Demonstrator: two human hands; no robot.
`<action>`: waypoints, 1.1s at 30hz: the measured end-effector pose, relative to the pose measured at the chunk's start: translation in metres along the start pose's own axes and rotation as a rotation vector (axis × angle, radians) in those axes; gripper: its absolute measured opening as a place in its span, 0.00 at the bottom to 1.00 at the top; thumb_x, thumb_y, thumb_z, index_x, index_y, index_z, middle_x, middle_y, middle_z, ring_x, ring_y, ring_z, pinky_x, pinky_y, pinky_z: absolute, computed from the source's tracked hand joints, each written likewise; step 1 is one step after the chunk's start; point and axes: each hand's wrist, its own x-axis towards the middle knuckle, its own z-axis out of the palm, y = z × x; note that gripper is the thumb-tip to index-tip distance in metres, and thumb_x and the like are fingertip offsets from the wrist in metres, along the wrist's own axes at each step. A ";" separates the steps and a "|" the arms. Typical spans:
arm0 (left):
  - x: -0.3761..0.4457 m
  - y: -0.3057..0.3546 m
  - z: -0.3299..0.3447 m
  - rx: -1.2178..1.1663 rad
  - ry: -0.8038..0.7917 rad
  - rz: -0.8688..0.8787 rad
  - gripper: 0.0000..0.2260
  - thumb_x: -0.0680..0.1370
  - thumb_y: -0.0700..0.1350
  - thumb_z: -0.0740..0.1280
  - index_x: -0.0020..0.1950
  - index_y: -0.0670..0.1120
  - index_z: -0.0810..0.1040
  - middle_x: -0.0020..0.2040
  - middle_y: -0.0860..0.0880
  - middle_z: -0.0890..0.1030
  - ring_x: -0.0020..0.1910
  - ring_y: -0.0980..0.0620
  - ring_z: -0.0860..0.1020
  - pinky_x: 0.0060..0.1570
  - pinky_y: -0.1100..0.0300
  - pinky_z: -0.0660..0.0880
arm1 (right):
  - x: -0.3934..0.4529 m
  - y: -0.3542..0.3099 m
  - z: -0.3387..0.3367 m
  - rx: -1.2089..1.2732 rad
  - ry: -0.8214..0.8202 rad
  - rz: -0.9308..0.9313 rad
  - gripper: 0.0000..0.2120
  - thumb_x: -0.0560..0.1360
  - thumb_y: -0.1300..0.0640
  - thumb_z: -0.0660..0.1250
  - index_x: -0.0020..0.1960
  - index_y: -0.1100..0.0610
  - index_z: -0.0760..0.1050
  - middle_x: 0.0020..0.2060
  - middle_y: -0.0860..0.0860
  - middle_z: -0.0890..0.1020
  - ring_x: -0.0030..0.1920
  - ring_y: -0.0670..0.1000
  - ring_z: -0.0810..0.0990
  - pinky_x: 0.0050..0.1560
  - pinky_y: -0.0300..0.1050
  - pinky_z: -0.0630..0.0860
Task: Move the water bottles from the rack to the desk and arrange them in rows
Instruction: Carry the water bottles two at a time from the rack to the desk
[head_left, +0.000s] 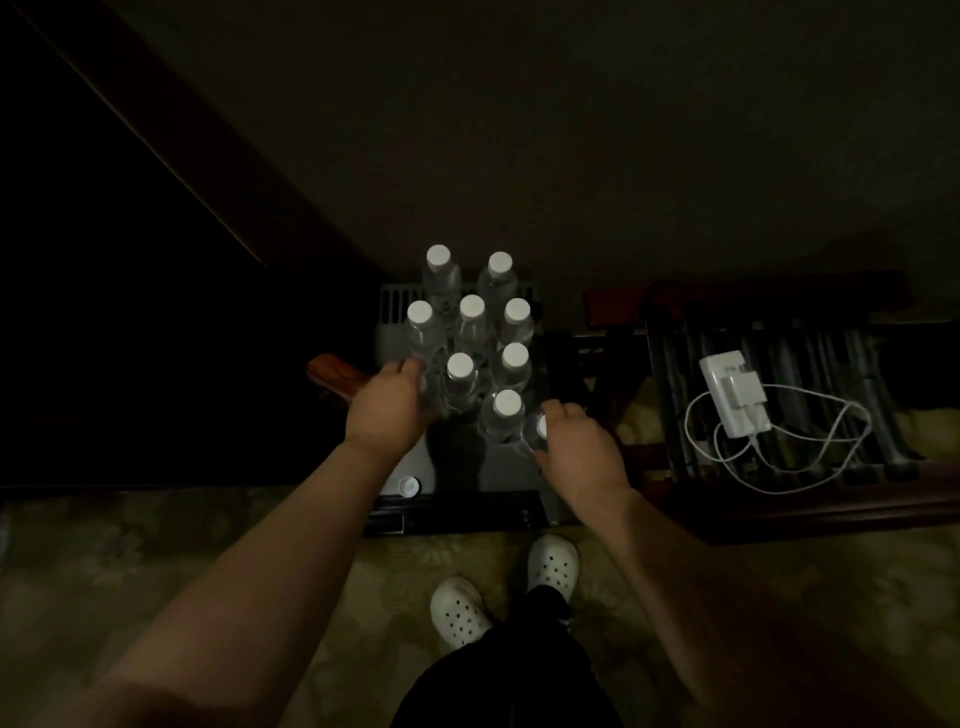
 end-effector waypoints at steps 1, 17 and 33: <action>0.001 0.000 -0.001 0.020 -0.005 0.007 0.25 0.72 0.49 0.74 0.66 0.44 0.72 0.59 0.40 0.76 0.54 0.38 0.78 0.45 0.50 0.75 | 0.002 0.000 0.002 0.001 0.004 -0.004 0.22 0.76 0.57 0.68 0.67 0.55 0.66 0.60 0.56 0.74 0.57 0.56 0.78 0.49 0.45 0.76; -0.030 0.014 -0.005 0.336 -0.009 0.108 0.17 0.76 0.49 0.67 0.62 0.46 0.70 0.57 0.43 0.76 0.50 0.39 0.79 0.39 0.51 0.73 | -0.007 0.006 0.011 0.076 0.060 -0.006 0.18 0.74 0.55 0.71 0.61 0.54 0.69 0.53 0.54 0.81 0.51 0.55 0.80 0.45 0.44 0.75; -0.144 0.222 -0.188 0.190 0.113 0.448 0.24 0.67 0.54 0.75 0.59 0.52 0.70 0.50 0.50 0.75 0.45 0.47 0.77 0.37 0.56 0.74 | -0.172 0.074 -0.208 0.321 0.193 0.108 0.23 0.70 0.51 0.72 0.60 0.52 0.67 0.50 0.55 0.80 0.49 0.56 0.79 0.42 0.45 0.75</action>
